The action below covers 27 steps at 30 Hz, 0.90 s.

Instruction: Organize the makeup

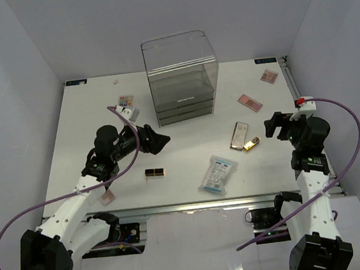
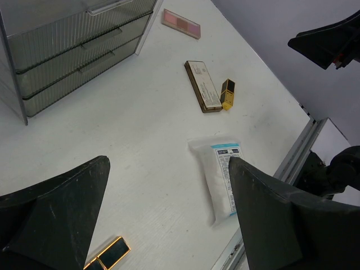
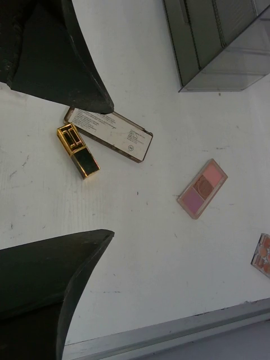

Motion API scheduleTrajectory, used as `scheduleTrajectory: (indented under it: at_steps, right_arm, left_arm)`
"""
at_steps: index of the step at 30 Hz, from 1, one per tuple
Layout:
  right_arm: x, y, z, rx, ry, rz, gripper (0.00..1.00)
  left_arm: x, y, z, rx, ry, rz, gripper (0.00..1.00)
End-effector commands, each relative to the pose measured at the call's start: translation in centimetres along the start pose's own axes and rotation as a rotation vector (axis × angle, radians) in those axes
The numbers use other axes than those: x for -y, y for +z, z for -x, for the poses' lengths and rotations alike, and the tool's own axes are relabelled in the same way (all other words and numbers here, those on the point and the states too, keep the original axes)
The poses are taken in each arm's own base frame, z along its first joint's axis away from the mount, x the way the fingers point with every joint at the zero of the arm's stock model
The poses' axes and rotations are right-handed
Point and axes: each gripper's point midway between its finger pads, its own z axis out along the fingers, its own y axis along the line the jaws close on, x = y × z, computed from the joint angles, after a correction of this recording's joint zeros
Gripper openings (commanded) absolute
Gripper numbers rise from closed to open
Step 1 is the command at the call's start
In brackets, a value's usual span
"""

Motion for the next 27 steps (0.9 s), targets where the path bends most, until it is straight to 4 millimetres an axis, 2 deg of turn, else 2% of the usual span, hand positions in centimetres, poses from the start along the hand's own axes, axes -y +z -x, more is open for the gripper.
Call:
scheduleTrajectory:
  at_steps: [1,4,6,7,12,17,22,27]
  right_arm:
    - [-1.6,-0.3,2.9,0.081,-0.073,0.085,0.90]
    - [-4.3,-0.9,1.3,0.069,-0.241,0.279,0.90]
    - [-6.2,-1.8,-1.0,0.033,-0.361,0.436,0.90]
    - [-6.3,-1.9,-1.5,0.028,-0.383,0.450,0.90]
    - [-5.8,-1.8,-1.2,0.025,-0.395,0.422,0.90]
    - [-5.9,-1.8,-1.1,0.035,-0.399,0.424,0.90]
    - [-7.1,-2.6,-1.5,0.047,-0.458,0.512,0.90]
    - [-8.3,-3.4,-1.5,0.071,-0.496,0.591,0.91]
  left_arm:
    - [0.6,-0.2,0.3,0.017,0.007,-0.030,0.98]
    - [0.5,0.0,0.0,0.014,-0.003,-0.031,0.98]
    - [0.4,0.1,-0.1,0.012,-0.013,-0.030,0.98]
    - [0.5,0.1,-0.1,0.014,-0.018,-0.032,0.98]
    - [0.4,0.5,-0.7,0.016,-0.075,-0.036,0.98]
    - [1.0,1.0,-1.1,0.041,-0.207,-0.070,0.98]
    - [1.0,2.5,-2.3,0.043,-0.273,-0.042,0.98]
    - [2.2,4.6,-1.5,0.089,-0.295,-0.051,0.94]
